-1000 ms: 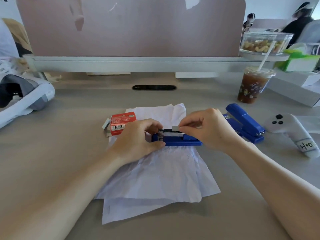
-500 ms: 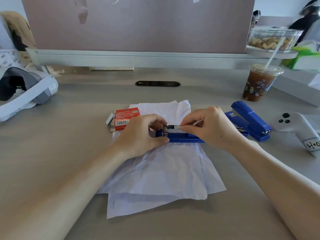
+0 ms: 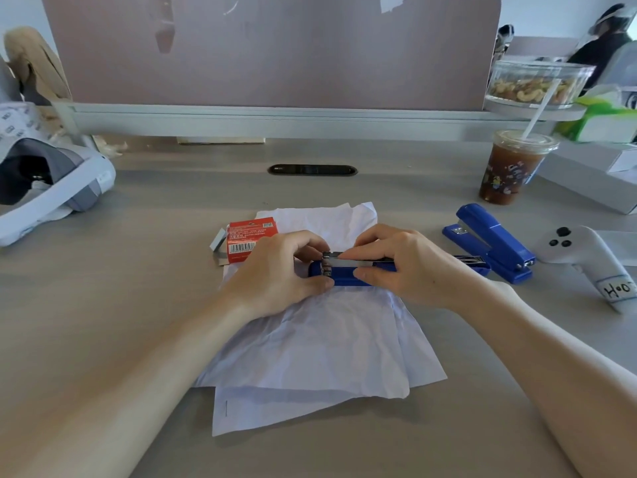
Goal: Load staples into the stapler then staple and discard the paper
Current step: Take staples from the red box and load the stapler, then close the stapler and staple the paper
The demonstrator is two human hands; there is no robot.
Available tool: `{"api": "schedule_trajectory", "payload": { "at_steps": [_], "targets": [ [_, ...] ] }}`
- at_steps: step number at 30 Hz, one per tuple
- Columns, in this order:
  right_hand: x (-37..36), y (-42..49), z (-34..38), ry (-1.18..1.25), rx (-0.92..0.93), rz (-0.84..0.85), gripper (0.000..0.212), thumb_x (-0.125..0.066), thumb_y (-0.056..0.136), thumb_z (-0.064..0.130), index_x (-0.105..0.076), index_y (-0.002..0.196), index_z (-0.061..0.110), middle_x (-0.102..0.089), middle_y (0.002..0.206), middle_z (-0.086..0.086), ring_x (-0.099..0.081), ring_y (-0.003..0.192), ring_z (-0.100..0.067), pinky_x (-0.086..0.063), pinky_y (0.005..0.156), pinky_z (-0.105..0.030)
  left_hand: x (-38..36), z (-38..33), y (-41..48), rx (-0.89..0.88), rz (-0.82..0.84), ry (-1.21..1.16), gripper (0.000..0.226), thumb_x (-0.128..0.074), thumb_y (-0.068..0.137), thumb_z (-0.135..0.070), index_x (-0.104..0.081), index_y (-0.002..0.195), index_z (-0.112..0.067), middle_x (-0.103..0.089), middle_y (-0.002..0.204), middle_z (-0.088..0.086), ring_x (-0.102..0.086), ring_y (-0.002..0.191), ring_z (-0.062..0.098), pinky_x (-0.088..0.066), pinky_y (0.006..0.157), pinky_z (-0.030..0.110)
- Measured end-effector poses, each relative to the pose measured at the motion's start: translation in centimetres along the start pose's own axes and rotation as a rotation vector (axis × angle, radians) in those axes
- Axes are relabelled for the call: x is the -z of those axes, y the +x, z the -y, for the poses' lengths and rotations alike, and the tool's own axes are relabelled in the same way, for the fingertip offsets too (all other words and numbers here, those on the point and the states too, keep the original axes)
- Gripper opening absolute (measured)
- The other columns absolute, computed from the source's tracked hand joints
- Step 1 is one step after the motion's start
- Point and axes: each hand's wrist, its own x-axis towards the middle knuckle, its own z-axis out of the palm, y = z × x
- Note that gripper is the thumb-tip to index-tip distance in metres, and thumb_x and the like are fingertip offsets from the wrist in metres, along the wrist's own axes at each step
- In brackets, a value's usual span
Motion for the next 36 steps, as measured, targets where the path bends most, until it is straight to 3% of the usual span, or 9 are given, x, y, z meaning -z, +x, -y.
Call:
{"api": "schedule_trajectory", "payload": {
  "at_steps": [3,7,10,13,18,21,25,32,36],
  "targets": [
    [-0.3,0.1,1.0,-0.033,0.029,0.053,0.038,-0.062,0.090,0.031,-0.058,0.124,0.049,-0.054,0.112,0.015,-0.055,0.097,-0.009,-0.051,0.085,-0.039,0.0,-0.2,-0.1,0.001,0.001,-0.003,0.038,-0.084,0.072,-0.020,-0.067,0.106,-0.021,-0.069,0.096,-0.011,-0.063,0.092,-0.006,-0.044,0.072,0.003],
    [0.4,-0.5,1.6,0.006,0.029,-0.032,0.034,-0.066,0.085,0.035,-0.064,0.118,0.042,-0.058,0.109,0.014,-0.058,0.093,-0.006,-0.052,0.084,-0.034,0.0,-0.2,-0.1,0.012,-0.004,0.004,0.036,-0.085,0.071,-0.021,-0.067,0.103,-0.023,-0.069,0.092,-0.015,-0.063,0.091,-0.006,-0.044,0.071,0.004],
    [2.3,-1.5,0.5,0.007,-0.075,-0.090,0.040,-0.072,0.078,0.042,-0.065,0.117,0.039,-0.061,0.109,0.018,-0.060,0.094,-0.003,-0.052,0.085,-0.029,0.2,-0.3,-0.2,0.020,-0.005,-0.009,0.038,-0.085,0.071,-0.024,-0.067,0.103,-0.023,-0.066,0.090,-0.019,-0.062,0.092,-0.009,-0.043,0.071,0.001],
    [4.8,-2.5,-1.2,-0.145,-0.248,0.026,0.043,-0.073,0.075,0.047,-0.065,0.116,0.038,-0.065,0.102,0.017,-0.060,0.093,-0.003,-0.050,0.085,-0.026,0.3,0.0,-0.2,0.046,0.005,-0.041,0.041,-0.087,0.069,-0.025,-0.067,0.104,-0.023,-0.067,0.093,-0.017,-0.064,0.095,-0.006,-0.044,0.072,0.002],
    [6.4,-3.5,-3.5,-0.178,-0.390,0.197,0.017,-0.075,0.072,0.040,-0.071,0.087,0.034,-0.067,0.078,0.010,-0.062,0.076,-0.012,-0.050,0.072,-0.031,0.6,0.4,0.1,0.060,0.021,-0.028,0.042,-0.088,0.067,-0.024,-0.066,0.102,-0.025,-0.070,0.094,-0.014,-0.066,0.095,-0.002,-0.050,0.079,0.016],
    [6.9,-3.7,-4.1,-0.173,-0.424,0.213,0.012,-0.076,0.074,0.031,-0.071,0.083,0.026,-0.067,0.077,0.002,-0.061,0.076,-0.019,-0.050,0.075,-0.038,0.9,0.7,0.1,0.067,0.018,-0.029,0.042,-0.088,0.066,-0.022,-0.067,0.102,-0.023,-0.072,0.095,-0.010,-0.068,0.095,0.002,-0.052,0.081,0.022],
    [7.3,-3.9,-4.2,-0.179,-0.406,0.197,0.012,-0.077,0.074,0.028,-0.073,0.085,0.025,-0.068,0.078,-0.001,-0.058,0.072,-0.017,-0.047,0.070,-0.033,0.9,0.9,0.1,0.081,0.020,-0.040,0.042,-0.088,0.066,-0.022,-0.067,0.102,-0.024,-0.072,0.097,-0.010,-0.068,0.095,0.001,-0.052,0.082,0.021],
    [8.8,-4.5,-4.0,0.139,-0.351,-0.145,0.028,-0.084,0.070,0.015,-0.076,0.096,0.024,-0.075,0.089,0.006,-0.068,0.078,-0.005,-0.053,0.078,-0.020,1.1,0.6,0.1,0.093,0.034,-0.033,0.044,-0.088,0.068,-0.022,-0.065,0.106,-0.024,-0.069,0.092,-0.016,-0.066,0.093,-0.001,-0.043,0.070,0.001],
    [7.8,-3.8,-2.1,0.384,-0.268,-0.368,0.024,-0.081,0.073,0.009,-0.075,0.094,0.017,-0.076,0.087,0.000,-0.068,0.072,-0.002,-0.054,0.071,-0.012,1.1,0.6,0.1,0.086,0.035,-0.038,0.045,-0.087,0.068,-0.023,-0.065,0.107,-0.025,-0.070,0.091,-0.015,-0.068,0.091,0.003,-0.051,0.077,0.014]
  ]
}}
